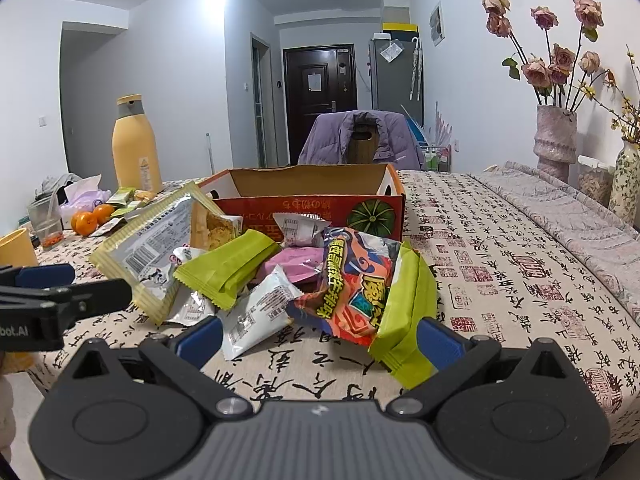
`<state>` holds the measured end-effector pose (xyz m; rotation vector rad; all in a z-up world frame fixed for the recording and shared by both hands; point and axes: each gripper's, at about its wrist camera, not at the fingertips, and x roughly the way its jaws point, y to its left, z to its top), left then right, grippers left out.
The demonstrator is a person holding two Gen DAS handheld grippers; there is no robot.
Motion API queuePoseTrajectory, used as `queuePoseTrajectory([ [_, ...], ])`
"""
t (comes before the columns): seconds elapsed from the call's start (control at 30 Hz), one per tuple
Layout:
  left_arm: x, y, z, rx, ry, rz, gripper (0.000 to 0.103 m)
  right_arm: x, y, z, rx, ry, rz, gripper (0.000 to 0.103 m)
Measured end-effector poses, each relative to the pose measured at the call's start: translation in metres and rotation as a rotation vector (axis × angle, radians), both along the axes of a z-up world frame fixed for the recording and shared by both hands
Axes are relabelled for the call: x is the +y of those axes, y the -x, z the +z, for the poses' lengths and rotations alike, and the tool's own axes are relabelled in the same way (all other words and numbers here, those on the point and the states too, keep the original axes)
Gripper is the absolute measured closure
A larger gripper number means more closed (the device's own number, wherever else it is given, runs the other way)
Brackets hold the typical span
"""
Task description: Organize snacks
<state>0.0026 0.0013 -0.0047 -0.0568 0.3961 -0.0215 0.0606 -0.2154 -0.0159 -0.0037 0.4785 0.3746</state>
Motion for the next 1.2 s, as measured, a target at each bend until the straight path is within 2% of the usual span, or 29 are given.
queuePoseTrajectory([
  [1.2, -0.0016, 0.0004, -0.0008, -0.005, 0.004, -0.021, 0.000, -0.0006, -0.0032, -0.0014, 0.009, -0.011, 0.003, 0.000],
])
